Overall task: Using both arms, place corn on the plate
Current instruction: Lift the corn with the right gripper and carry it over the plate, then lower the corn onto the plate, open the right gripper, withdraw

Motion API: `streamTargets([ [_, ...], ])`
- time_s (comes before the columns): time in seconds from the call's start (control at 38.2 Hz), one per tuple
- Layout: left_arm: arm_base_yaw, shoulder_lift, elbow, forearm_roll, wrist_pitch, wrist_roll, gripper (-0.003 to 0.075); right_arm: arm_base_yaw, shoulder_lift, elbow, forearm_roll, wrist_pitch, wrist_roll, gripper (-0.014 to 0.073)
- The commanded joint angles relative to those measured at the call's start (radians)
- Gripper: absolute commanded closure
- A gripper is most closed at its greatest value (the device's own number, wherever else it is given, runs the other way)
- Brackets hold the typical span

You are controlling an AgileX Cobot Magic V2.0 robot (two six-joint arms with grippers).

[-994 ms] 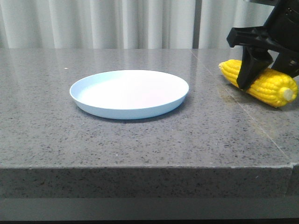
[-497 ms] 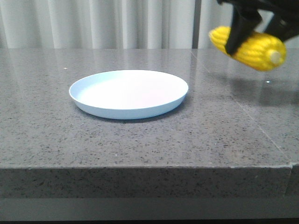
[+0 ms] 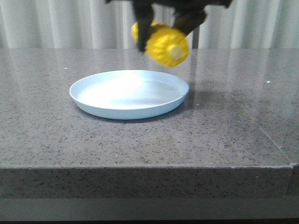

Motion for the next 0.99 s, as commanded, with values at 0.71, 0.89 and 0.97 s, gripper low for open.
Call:
streamTargets([
  [0.71, 0.003, 0.012, -0.025, 0.007, -0.084, -0.007, 0.0741, 0.048, 0.068, -0.075, -0.018, -0.002, 0.076, 0.0015],
  [0.89, 0.003, 0.012, -0.025, 0.007, -0.084, -0.007, 0.0741, 0.044, 0.002, -0.08, -0.052, 0.019, 0.076, -0.0008],
  [0.97, 0.003, 0.012, -0.025, 0.007, -0.084, -0.007, 0.0741, 0.044, -0.024, -0.1, -0.065, 0.029, 0.07, 0.0004],
])
